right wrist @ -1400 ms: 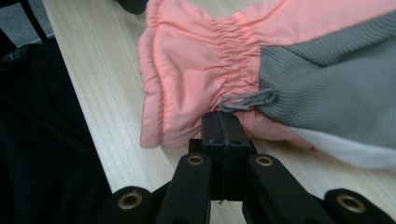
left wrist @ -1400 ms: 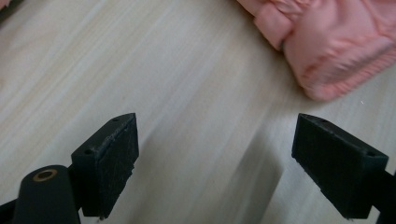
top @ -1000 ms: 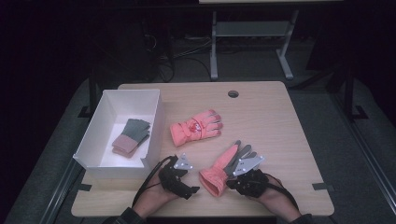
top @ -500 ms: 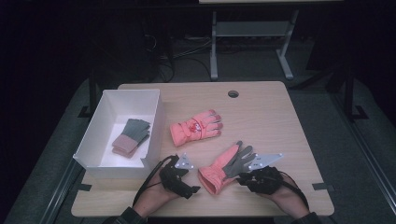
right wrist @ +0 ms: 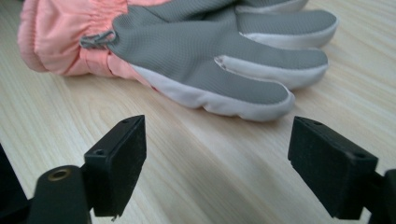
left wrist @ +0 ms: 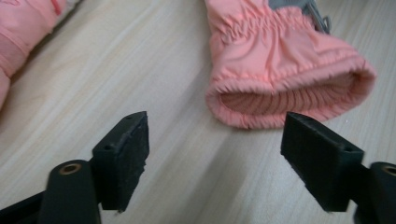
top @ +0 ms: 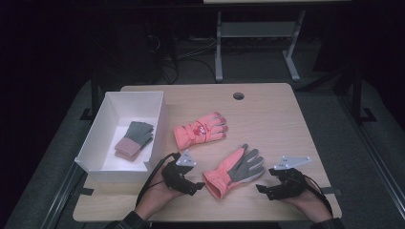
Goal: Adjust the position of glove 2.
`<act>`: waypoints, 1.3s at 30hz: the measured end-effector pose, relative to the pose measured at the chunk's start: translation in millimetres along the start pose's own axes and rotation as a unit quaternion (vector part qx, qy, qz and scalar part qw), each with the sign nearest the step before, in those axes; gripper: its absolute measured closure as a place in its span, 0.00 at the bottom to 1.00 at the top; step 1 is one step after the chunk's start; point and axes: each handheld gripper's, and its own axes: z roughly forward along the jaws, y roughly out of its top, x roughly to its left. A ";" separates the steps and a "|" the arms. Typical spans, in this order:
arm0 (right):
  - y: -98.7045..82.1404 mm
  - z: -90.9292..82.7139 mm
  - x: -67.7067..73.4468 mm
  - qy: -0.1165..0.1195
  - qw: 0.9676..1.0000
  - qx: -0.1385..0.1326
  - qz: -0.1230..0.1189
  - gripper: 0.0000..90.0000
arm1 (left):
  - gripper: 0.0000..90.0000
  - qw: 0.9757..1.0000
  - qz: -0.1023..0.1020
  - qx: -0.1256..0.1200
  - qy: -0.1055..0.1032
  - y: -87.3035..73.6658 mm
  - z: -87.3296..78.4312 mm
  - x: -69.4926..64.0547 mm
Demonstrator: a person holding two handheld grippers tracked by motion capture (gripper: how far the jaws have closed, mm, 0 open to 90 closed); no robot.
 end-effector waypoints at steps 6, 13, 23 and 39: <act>-2.5 1.0 -0.6 -0.009 1.000 0.002 -0.004 0.19 | 0.63 0.999 -0.026 -0.023 -0.002 13.6 -1.2 7.4; -2.6 -0.7 -1.5 -0.017 1.000 -0.008 0.003 0.19 | 1.00 0.998 -0.044 -0.032 0.016 35.1 -1.0 18.0; -3.4 -1.5 -2.6 -0.020 1.000 -0.010 0.002 0.19 | 1.00 0.996 -0.066 -0.030 0.061 61.2 16.3 43.4; -4.4 -2.5 -4.7 -0.018 1.000 -0.012 0.009 0.19 | 0.86 0.984 -0.085 -0.016 0.154 97.1 30.9 104.7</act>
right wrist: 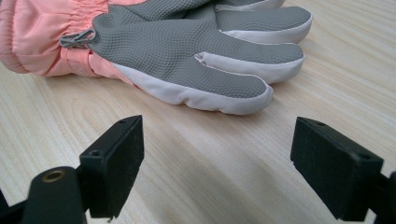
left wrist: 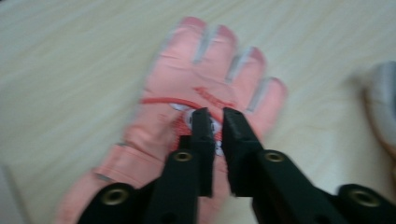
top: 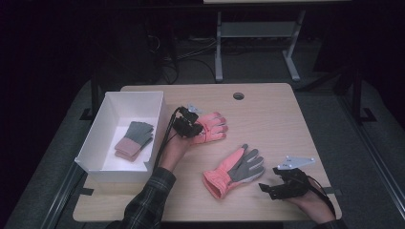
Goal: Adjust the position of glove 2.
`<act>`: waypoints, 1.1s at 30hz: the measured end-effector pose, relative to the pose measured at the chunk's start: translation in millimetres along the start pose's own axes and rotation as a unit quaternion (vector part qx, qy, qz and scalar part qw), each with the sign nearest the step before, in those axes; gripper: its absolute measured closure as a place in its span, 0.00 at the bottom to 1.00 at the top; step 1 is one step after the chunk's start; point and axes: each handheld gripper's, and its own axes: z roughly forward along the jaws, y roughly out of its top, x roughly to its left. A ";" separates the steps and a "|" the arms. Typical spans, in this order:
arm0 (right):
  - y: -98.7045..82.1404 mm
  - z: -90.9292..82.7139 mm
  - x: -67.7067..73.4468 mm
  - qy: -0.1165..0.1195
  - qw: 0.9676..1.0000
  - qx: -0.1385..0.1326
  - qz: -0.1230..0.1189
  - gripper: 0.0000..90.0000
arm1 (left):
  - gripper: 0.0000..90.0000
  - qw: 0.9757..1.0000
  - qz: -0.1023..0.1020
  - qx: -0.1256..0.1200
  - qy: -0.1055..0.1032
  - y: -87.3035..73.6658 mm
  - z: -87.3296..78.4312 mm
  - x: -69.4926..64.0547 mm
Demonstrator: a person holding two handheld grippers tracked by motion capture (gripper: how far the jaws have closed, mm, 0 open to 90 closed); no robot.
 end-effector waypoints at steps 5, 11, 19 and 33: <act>-0.5 -0.2 -0.3 0.001 1.000 -0.002 0.003 0.19 | 0.77 1.000 -0.015 0.006 0.019 5.5 9.5 13.9; -0.1 -1.2 -0.9 0.001 1.000 -0.002 0.001 0.19 | 1.00 0.997 -0.028 0.021 0.067 13.5 20.8 27.2; -0.7 -1.9 -1.5 0.002 1.000 -0.004 0.004 0.19 | 1.00 0.993 -0.063 0.068 0.069 11.4 42.3 39.7; -0.4 -1.9 -0.8 0.001 1.000 -0.002 0.002 0.19 | 1.00 0.993 -0.058 0.099 -0.004 -9.7 25.7 12.8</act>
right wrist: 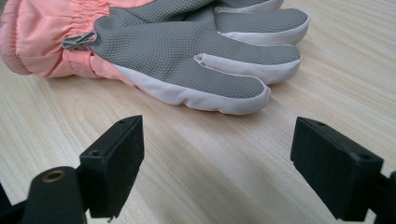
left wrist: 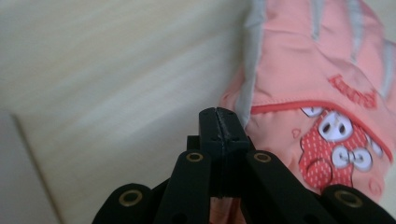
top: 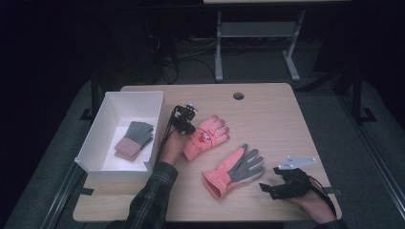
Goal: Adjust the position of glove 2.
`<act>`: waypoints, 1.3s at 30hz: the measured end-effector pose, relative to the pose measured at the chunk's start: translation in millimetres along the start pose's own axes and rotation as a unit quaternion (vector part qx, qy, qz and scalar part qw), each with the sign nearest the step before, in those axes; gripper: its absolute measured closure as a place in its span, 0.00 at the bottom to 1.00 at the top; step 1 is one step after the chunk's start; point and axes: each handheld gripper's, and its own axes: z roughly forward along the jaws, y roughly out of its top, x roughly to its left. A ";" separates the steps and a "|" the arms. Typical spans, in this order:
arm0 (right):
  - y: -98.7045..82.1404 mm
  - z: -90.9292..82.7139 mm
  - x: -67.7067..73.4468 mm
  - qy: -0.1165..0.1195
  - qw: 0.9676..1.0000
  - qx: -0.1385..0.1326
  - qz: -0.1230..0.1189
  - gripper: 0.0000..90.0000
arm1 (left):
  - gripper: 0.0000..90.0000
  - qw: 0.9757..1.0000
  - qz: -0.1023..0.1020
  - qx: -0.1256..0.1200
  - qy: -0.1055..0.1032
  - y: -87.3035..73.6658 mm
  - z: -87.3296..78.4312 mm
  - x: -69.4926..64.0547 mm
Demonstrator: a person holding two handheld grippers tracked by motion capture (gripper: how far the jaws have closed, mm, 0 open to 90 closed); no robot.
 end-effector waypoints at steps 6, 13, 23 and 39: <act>0.1 0.5 0.6 0.000 1.000 -0.002 -0.004 0.19 | 1.00 0.999 0.009 -0.005 -0.033 -14.9 -6.4 -11.5; -0.1 1.1 0.9 0.000 1.000 0.000 -0.001 0.19 | 0.86 0.998 0.006 -0.047 -0.037 -19.4 -19.4 -12.0; -0.6 2.0 0.6 0.003 1.000 0.006 -0.005 0.19 | 0.60 0.996 0.042 -0.049 -0.064 -15.2 -16.9 -23.7; -0.8 3.6 0.4 0.003 1.000 0.011 -0.003 0.19 | 0.86 0.993 0.058 -0.029 -0.093 -15.7 0.1 -18.2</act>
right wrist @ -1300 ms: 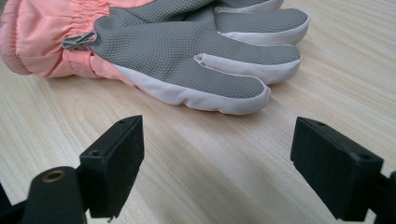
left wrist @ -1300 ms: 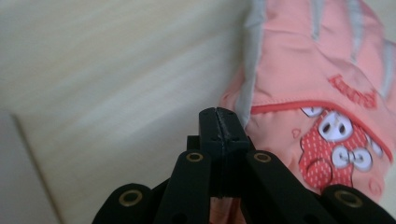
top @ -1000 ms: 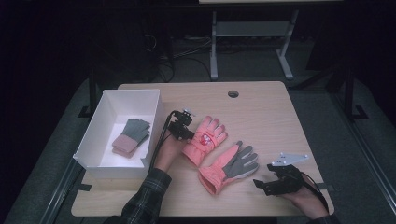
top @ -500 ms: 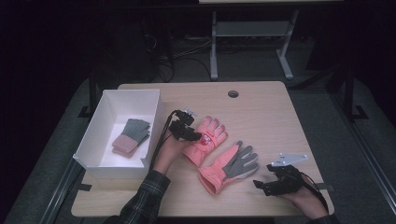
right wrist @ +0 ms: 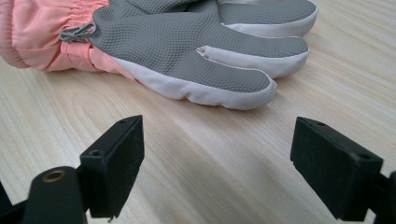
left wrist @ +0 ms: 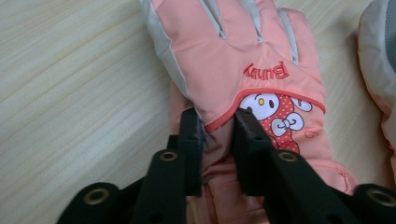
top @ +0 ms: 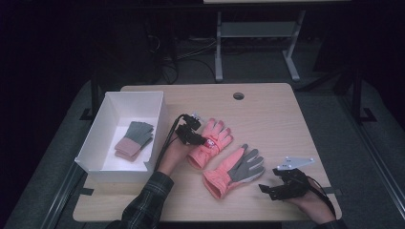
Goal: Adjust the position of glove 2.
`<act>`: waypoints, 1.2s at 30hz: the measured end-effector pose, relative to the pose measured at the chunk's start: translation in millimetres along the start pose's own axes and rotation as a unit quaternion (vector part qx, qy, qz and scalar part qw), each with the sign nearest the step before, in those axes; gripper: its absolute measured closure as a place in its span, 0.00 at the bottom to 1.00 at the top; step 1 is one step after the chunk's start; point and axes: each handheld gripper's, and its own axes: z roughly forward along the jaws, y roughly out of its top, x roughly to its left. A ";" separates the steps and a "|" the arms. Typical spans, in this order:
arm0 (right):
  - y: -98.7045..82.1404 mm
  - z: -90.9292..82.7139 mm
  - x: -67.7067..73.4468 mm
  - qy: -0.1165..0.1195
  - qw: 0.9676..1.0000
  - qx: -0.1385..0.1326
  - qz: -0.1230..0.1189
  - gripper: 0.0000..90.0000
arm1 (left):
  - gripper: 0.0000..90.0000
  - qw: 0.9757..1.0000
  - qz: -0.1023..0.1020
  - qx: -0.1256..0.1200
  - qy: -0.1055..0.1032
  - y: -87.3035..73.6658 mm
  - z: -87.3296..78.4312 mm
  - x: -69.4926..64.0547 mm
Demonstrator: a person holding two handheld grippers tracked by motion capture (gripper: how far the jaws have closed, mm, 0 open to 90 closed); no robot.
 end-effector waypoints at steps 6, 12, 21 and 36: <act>-0.2 0.2 -0.3 0.000 1.000 -0.001 0.003 0.19 | 0.91 1.000 -0.004 -0.007 -0.024 4.0 -6.8 3.4; -0.3 -0.1 -0.8 0.000 1.000 -0.002 0.002 0.19 | 0.92 1.000 0.004 -0.017 -0.025 12.1 -18.3 -2.3; -0.2 0.6 -0.8 -0.001 1.000 -0.002 -0.001 0.19 | 0.92 0.998 0.024 -0.045 -0.048 26.2 -56.3 -16.3; -0.9 0.2 -2.5 -0.008 1.000 -0.001 0.006 0.19 | 0.92 0.991 0.069 -0.054 -0.103 32.5 -89.6 -60.5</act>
